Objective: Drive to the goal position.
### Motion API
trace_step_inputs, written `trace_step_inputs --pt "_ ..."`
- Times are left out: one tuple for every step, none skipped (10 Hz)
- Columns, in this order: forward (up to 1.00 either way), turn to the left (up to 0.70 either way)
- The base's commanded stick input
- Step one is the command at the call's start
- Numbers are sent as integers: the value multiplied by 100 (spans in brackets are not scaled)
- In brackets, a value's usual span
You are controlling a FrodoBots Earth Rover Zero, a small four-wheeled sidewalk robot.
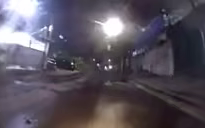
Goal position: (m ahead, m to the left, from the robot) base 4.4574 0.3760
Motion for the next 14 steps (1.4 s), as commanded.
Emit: trace_step_inputs --pt "70 0" --pt "70 0" --pt "70 0" --pt "70 0" --pt "70 -21" --pt "70 -35" --pt "70 -35" --pt "70 -35" --pt "70 -32" --pt "70 -19" --pt "70 -13" --pt "70 -8" --pt "70 -2" --pt "70 0"
